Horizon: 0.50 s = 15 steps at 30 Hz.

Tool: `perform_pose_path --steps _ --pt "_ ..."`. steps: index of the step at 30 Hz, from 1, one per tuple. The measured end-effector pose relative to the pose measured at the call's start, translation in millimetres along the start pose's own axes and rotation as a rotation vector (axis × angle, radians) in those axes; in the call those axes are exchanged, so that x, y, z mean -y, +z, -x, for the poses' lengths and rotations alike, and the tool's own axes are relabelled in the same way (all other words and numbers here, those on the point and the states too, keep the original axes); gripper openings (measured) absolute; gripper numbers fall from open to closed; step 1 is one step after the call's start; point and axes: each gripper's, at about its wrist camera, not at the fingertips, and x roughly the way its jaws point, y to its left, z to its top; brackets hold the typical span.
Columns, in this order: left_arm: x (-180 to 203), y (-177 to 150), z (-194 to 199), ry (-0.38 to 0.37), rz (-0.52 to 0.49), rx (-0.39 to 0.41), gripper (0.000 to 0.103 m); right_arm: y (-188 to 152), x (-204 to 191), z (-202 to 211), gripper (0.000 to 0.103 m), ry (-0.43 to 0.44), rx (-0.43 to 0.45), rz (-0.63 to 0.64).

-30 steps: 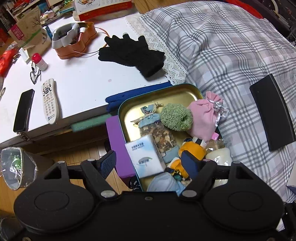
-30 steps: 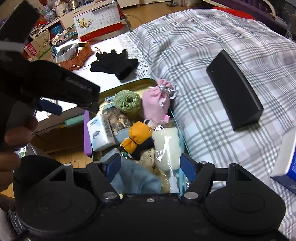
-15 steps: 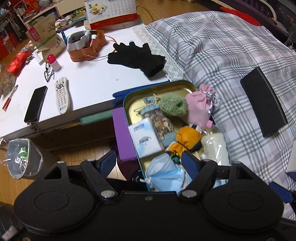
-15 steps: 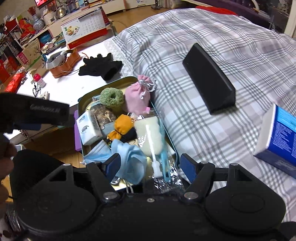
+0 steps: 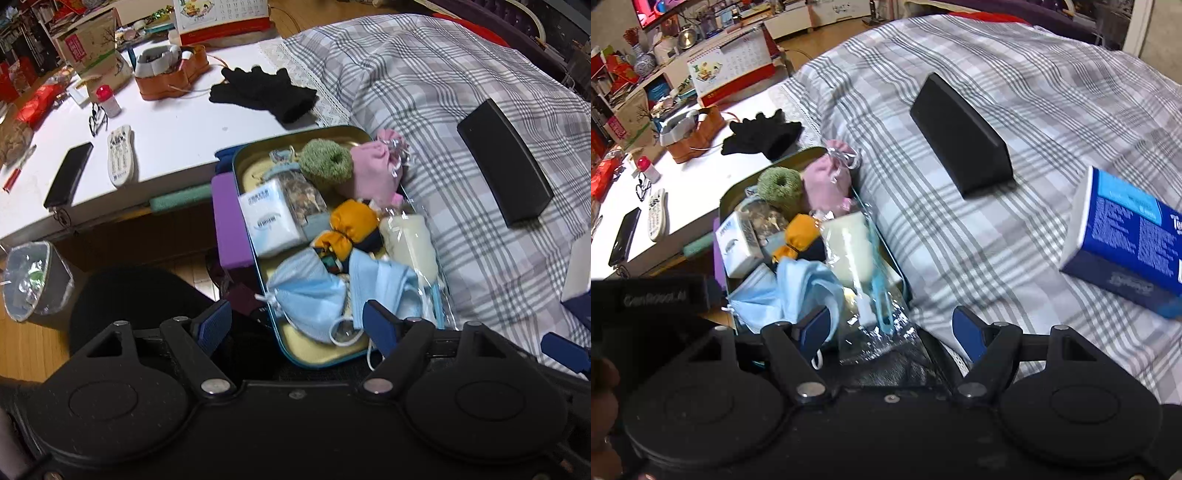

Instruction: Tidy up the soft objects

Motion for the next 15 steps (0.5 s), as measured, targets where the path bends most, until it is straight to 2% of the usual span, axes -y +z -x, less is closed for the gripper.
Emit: perform_pose_path --steps 9,15 --pt "3.4 -19.1 -5.4 -0.013 -0.005 -0.021 0.075 -9.9 6.8 -6.5 0.073 -0.031 -0.020 -0.024" --pt "4.0 -22.1 -4.9 0.006 -0.009 -0.002 0.075 -10.5 10.2 -11.6 0.073 -0.038 -0.029 -0.040"
